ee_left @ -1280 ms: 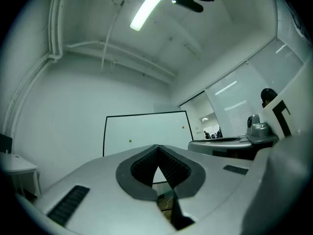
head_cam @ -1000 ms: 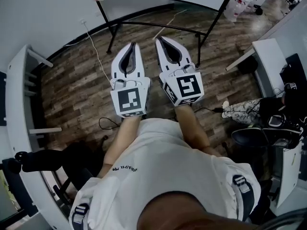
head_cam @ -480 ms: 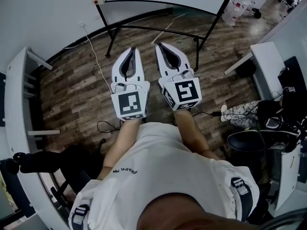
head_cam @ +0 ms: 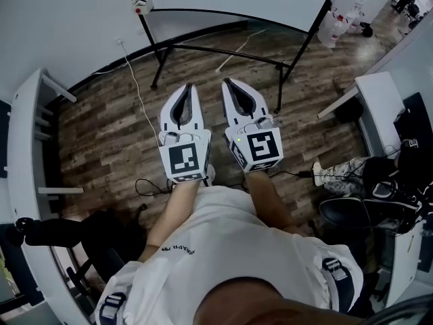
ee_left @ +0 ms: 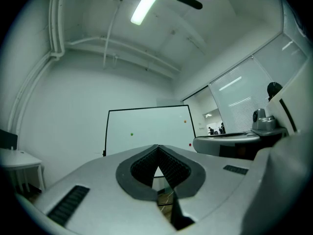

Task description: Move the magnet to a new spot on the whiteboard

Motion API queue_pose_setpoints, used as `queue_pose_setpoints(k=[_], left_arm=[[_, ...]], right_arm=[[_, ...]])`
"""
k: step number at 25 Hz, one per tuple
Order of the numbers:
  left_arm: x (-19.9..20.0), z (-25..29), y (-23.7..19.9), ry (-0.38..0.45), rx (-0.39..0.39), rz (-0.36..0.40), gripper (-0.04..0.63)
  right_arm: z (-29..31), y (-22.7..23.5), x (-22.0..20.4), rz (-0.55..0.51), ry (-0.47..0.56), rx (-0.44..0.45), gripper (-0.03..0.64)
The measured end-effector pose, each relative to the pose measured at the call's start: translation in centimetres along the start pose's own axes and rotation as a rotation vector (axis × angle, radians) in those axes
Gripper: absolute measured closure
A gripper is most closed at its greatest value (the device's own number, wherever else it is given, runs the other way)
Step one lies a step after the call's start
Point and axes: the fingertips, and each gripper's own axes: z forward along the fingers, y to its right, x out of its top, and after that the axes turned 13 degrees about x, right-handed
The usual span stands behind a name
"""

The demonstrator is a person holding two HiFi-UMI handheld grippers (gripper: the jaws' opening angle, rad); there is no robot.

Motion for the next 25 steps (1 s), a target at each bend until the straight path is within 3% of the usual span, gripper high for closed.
queue_pose_setpoints(k=[8,25], left_arm=[[-2.3,5.9,-0.3,0.006,-0.005,-0.015,0.591],[-4.9,29.1,-7.6,0.014,-0.007,-0.029,0.591]], right_arm=[[4.7,4.1,-2.4,-0.002,-0.016,-0.005,0.614],[26.0,15.5,-4.5,-0.013,-0.004,-0.022,0.614]])
